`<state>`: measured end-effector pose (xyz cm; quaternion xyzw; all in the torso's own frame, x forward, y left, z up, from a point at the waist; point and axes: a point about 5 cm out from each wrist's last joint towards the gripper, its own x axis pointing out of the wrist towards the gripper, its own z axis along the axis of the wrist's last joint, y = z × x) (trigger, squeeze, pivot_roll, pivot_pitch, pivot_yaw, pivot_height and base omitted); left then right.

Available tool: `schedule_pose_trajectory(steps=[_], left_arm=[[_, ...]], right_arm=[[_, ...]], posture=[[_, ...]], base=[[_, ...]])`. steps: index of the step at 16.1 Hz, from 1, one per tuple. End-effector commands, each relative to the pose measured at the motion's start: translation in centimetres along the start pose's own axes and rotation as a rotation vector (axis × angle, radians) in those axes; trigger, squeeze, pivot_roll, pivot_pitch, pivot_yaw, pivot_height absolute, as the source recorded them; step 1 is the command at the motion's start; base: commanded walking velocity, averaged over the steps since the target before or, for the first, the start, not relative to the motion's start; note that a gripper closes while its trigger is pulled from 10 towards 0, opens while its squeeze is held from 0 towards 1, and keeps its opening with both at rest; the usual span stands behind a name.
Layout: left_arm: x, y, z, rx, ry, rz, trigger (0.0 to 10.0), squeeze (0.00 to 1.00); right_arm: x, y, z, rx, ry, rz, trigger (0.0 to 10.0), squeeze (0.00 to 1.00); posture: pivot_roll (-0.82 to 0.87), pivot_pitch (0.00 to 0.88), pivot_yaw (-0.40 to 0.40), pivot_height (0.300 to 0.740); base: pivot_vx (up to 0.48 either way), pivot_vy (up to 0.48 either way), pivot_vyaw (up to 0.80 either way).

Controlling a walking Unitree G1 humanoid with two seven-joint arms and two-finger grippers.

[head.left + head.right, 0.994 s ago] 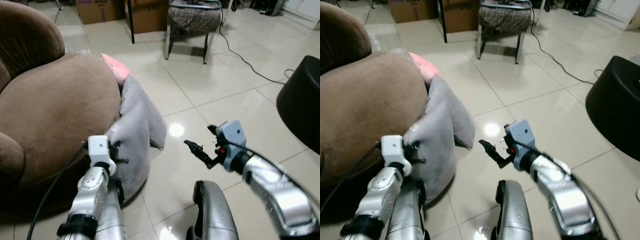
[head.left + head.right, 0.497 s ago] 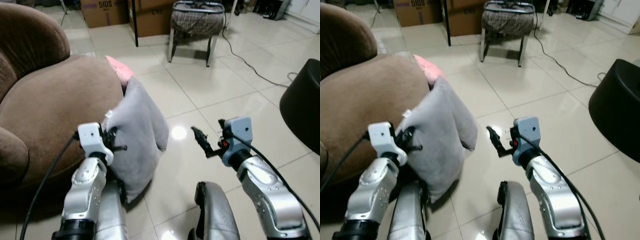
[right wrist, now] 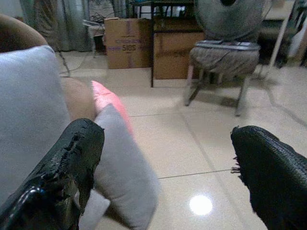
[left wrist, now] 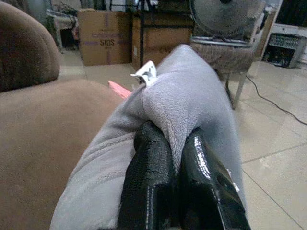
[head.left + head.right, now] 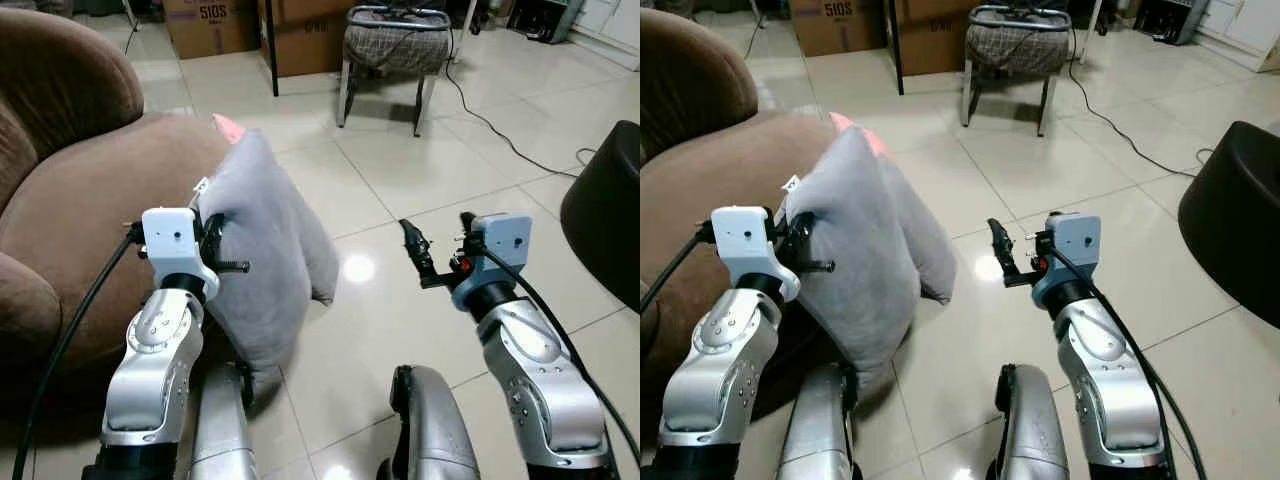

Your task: Move the pillow to the sofa from floor

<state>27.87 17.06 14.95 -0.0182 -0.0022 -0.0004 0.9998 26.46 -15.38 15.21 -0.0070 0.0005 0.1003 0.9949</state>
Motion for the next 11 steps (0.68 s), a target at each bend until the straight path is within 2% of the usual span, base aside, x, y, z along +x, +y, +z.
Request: schedule_pose_trajectory(steps=[1, 3, 6, 9, 11], left_arm=[[0.3, -0.3, 2.6, 0.006, -0.122, -0.014, 10.0, 0.0], [-0.2, -0.7, 3.5, 0.145, -0.159, -0.051, 10.0, 0.0], [-0.5, -0.1, 3.5, 0.114, -0.176, -0.001, 10.0, 0.0], [-0.6, -0.4, 3.7, 0.144, -0.219, 0.045, 10.0, 0.0], [-0.6, -0.1, 3.8, 0.103, -0.232, 0.091, 10.0, 0.0]], right_arm=[[0.2, -0.3, 0.7, -0.04, -0.037, -0.024, 10.0, 0.0], [0.4, -0.1, 1.8, 0.014, -0.109, -0.025, 10.0, 0.0], [0.7, -0.1, 2.1, 0.043, -0.129, -0.036, 10.0, 0.0], [1.2, 0.2, 1.7, 0.048, -0.113, -0.013, 10.0, 0.0], [1.3, 0.1, 1.3, 0.052, -0.101, -0.03, 10.0, 0.0]], posture=[[0.03, 0.0, 0.001, 0.575], [0.03, 0.0, -0.006, 0.595], [0.05, 0.0, -0.018, 0.62], [0.08, 0.0, -0.039, 0.65], [0.08, 0.0, -0.039, 0.67]], base=[[0.0, 0.0, 0.0], [0.0, 0.0, 0.0], [0.0, 0.0, 0.0], [0.0, 0.0, 0.0], [0.0, 0.0, 0.0]])
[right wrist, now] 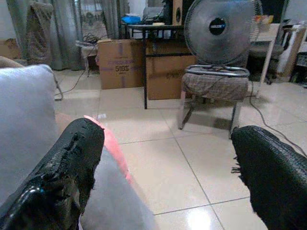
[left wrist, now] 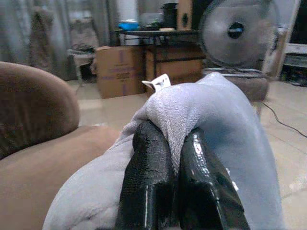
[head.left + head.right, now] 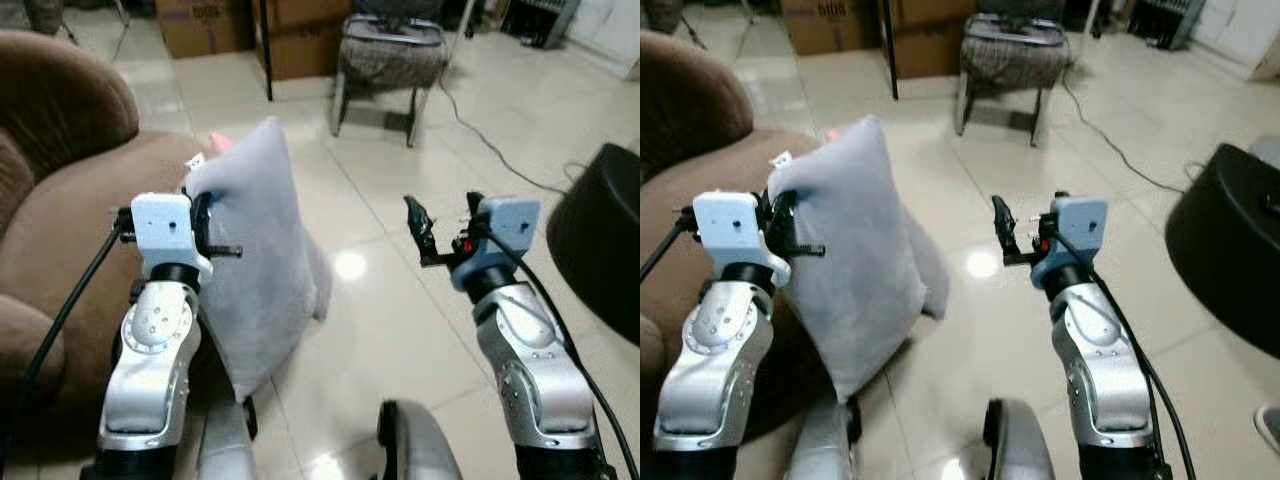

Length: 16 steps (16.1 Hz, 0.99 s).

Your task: Move the pillow to the sofa from floor

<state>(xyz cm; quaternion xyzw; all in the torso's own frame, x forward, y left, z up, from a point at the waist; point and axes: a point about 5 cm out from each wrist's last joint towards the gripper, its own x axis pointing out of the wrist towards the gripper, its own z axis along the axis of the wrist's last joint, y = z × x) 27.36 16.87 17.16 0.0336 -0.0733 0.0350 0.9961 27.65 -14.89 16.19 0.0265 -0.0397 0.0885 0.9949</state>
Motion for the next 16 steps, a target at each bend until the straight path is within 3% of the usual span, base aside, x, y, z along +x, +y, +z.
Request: schedule_pose_trajectory(steps=[1, 6, 9, 16], left_arm=[[0.3, 0.0, 1.6, 0.022, -0.097, 0.006, 10.0, 0.0], [0.5, -0.3, 0.6, 0.084, -0.058, -0.013, 10.0, 0.0], [0.3, -0.1, -0.2, 0.125, -0.025, -0.08, 10.0, 0.0], [0.5, 0.2, 0.0, 0.083, -0.039, -0.087, 10.0, 0.0]], right_arm=[[0.0, -0.2, 0.0, -0.013, -0.007, -0.015, 10.0, 0.0], [-0.1, -0.9, 0.1, -0.138, -0.042, -0.058, 10.0, 0.0], [-0.5, -1.1, -0.5, -0.137, -0.01, -0.051, 10.0, 0.0], [-0.1, -1.0, -0.9, -0.056, 0.015, -0.074, 10.0, 0.0]], posture=[[0.08, 0.0, -0.034, 0.685], [0.05, 0.0, -0.015, 0.724], [0.04, 0.0, -0.009, 0.74], [0.05, 0.0, -0.011, 0.74]], base=[[0.0, 0.0, 0.0], [0.0, 0.0, 0.0], [0.0, 0.0, 0.0], [0.0, 0.0, 0.0]])
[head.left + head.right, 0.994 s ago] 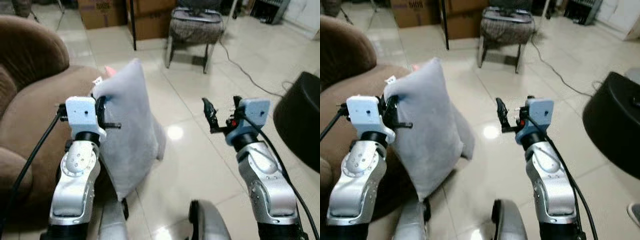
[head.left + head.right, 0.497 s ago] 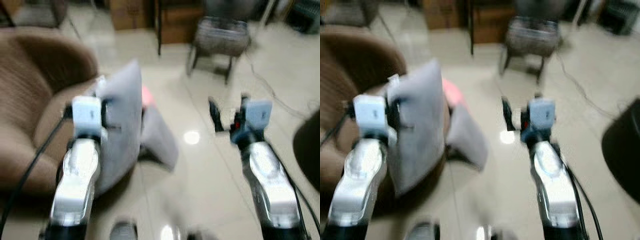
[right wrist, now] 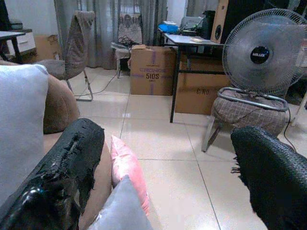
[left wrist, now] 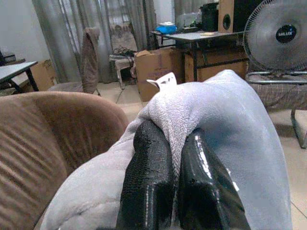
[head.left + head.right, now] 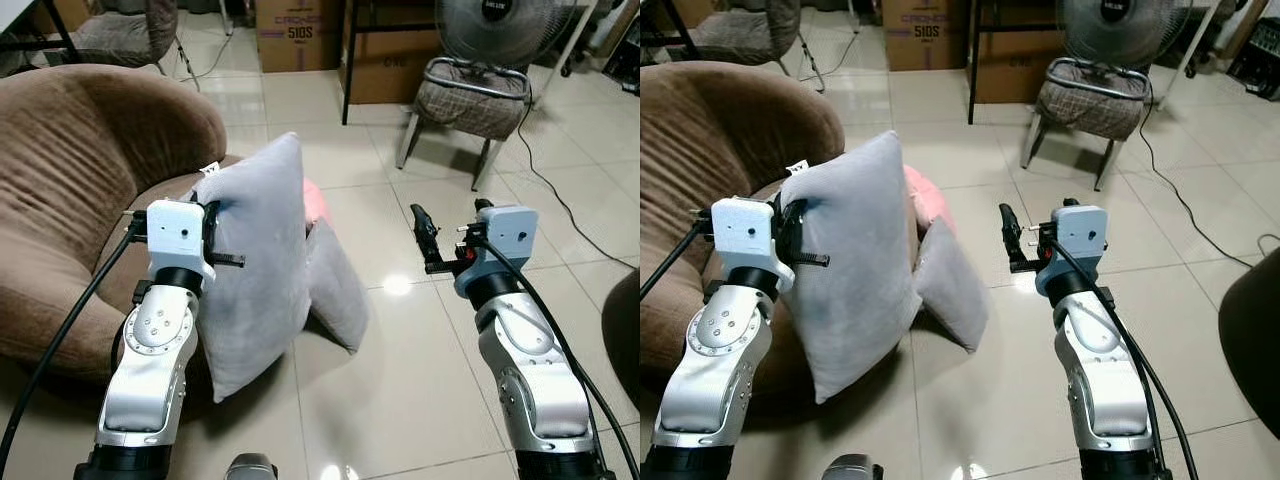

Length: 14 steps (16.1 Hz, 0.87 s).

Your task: Move the pillow to the sofa from floor

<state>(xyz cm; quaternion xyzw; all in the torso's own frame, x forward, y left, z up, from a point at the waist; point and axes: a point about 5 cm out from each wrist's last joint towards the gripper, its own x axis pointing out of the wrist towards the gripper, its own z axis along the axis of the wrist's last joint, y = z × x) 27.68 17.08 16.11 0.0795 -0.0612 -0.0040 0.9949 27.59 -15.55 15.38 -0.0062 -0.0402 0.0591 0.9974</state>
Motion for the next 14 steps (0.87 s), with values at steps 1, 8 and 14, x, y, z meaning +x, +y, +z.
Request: schedule_pose_trajectory(steps=[1, 8, 14], left_arm=[[0.25, 0.15, 0.94, 0.006, -0.052, -0.001, 10.0, 0.0], [0.41, 0.12, 0.88, -0.027, -0.054, 0.006, 10.0, 0.0], [0.68, 0.19, 0.92, -0.032, -0.048, 0.003, 10.0, 0.0]], right_arm=[[0.16, -0.25, -0.14, 0.025, 0.014, -0.014, 10.0, 0.0], [0.82, 0.51, -0.1, 0.004, 0.041, 0.033, 10.0, 0.0], [1.16, 0.5, 0.06, 0.052, 0.044, 0.023, 10.0, 0.0]], posture=[[0.05, 0.0, -0.011, 0.74], [0.06, 0.0, -0.033, 0.74], [0.06, 0.0, -0.033, 0.74]], base=[[0.0, 0.0, 0.0], [0.084, 0.0, 0.0], [0.384, 0.0, 0.65]])
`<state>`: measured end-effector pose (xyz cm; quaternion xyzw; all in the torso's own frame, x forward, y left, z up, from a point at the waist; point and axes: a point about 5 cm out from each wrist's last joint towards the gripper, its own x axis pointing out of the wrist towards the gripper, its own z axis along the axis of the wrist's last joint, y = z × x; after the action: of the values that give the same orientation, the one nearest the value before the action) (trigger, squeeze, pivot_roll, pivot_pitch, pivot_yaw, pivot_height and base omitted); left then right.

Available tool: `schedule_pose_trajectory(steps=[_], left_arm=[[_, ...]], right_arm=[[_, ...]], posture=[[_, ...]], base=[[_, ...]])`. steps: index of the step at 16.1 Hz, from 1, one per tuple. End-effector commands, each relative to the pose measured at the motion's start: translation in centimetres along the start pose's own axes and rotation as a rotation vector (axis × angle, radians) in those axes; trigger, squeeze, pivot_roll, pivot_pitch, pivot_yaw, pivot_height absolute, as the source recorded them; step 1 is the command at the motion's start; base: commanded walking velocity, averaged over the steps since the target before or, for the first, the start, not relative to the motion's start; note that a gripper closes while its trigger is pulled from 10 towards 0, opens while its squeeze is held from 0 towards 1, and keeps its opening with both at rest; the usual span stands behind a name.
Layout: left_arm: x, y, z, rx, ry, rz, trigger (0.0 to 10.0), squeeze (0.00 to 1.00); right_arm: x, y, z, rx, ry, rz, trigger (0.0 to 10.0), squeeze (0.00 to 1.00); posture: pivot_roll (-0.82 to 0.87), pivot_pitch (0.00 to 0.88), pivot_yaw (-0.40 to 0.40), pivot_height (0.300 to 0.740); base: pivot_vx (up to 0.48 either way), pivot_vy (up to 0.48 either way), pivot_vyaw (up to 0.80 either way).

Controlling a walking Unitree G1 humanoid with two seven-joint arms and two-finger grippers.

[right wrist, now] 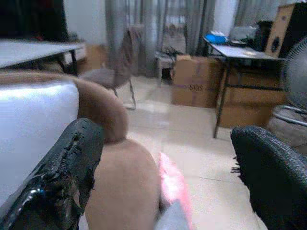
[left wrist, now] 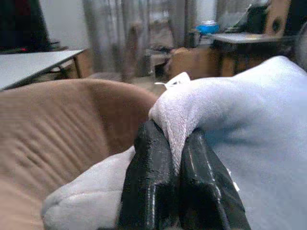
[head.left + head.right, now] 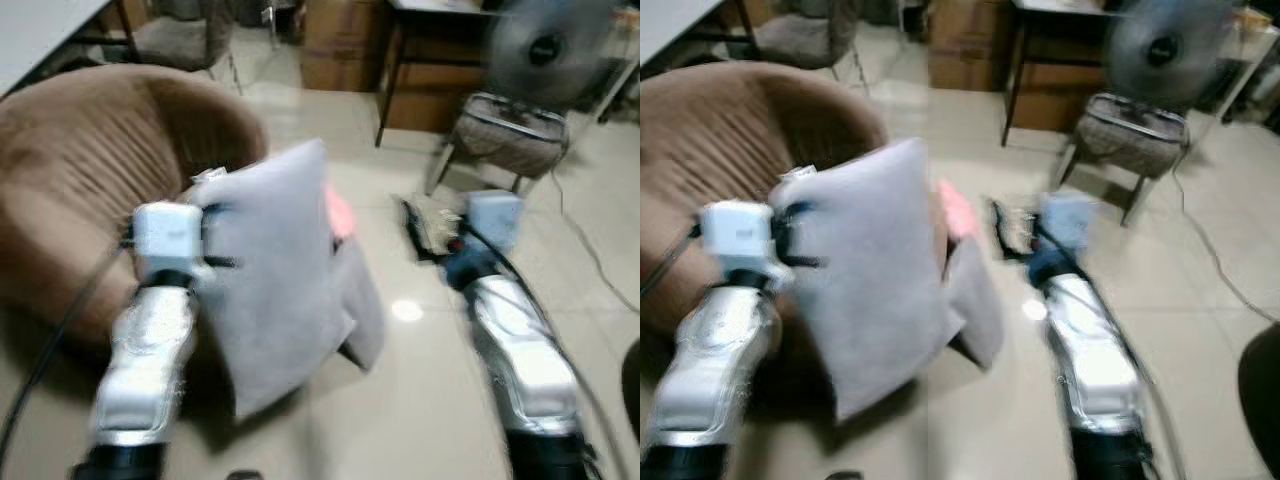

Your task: Move the pillow to the sofa from floor

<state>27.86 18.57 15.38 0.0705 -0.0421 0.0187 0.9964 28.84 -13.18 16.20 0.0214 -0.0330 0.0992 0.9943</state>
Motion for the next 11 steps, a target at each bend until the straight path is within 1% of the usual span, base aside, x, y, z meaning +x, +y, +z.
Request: schedule_pose_trajectory(steps=[1, 5, 10, 11], left_arm=[[0.5, -1.2, 1.87, -0.02, -0.087, -0.043, 10.0, 0.0], [0.61, -0.96, 1.67, -0.028, -0.075, -0.033, 10.0, 0.0], [0.7, -0.88, 1.6, -0.033, -0.069, -0.026, 10.0, 0.0], [0.66, -0.91, 1.52, -0.034, -0.066, -0.025, 10.0, 0.0]], right_arm=[[-0.54, -1.68, -0.59, -0.002, 0.033, -0.054, 10.0, 0.0], [-0.46, -1.53, -0.69, -0.024, 0.039, -0.031, 10.0, 0.0], [-0.35, -1.52, -0.71, -0.023, 0.044, -0.02, 10.0, 0.0], [-0.38, -1.57, -0.72, -0.037, 0.047, -0.018, 10.0, 0.0]], posture=[[0.06, 0.0, -0.032, 0.74], [0.06, 0.0, -0.035, 0.74], [0.06, 0.0, -0.041, 0.74], [0.06, 0.0, -0.041, 0.74]], base=[[0.428, 0.0, 0.0], [0.466, 0.0, 0.0], [0.446, 0.0, 0.0], [0.431, 0.0, 0.0]])
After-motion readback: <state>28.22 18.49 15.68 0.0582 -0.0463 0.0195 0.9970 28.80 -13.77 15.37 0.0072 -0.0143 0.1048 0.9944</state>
